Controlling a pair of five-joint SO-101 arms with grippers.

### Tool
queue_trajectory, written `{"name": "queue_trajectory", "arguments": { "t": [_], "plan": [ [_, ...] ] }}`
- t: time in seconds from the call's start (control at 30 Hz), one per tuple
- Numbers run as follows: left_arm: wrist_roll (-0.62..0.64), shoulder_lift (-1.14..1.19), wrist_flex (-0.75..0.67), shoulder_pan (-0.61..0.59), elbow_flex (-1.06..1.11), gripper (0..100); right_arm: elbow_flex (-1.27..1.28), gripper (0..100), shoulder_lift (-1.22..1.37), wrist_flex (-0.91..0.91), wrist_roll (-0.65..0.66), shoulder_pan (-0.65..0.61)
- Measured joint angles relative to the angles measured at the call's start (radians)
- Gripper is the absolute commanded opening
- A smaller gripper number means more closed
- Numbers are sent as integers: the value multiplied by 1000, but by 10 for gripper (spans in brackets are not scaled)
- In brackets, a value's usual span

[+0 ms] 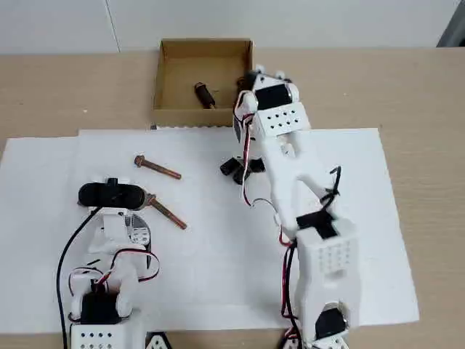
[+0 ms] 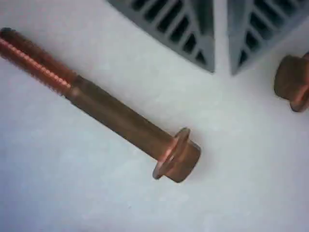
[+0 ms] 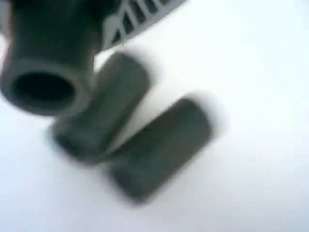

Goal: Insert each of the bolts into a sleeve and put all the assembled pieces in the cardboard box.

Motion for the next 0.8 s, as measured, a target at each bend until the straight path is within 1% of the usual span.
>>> {"name": "queue_trajectory", "arguments": {
  "t": [0.23, 0.33, 0.47, 0.63, 0.8],
  "plan": [
    [0, 0, 0, 0, 0, 7, 8, 2, -242, 17, 18, -11],
    [0, 0, 0, 0, 0, 7, 77, 2, -362, 18, 31, -9],
    [0, 0, 0, 0, 0, 7, 239, 2, -542, 20, 35, -9],
    [2, 0, 0, -8, -2, 7, 502, 2, -789, 20, 35, -11],
    [-2, 0, 31, -9, -107, 7, 772, 2, -1008, -11, 37, 18]
  ]
}}
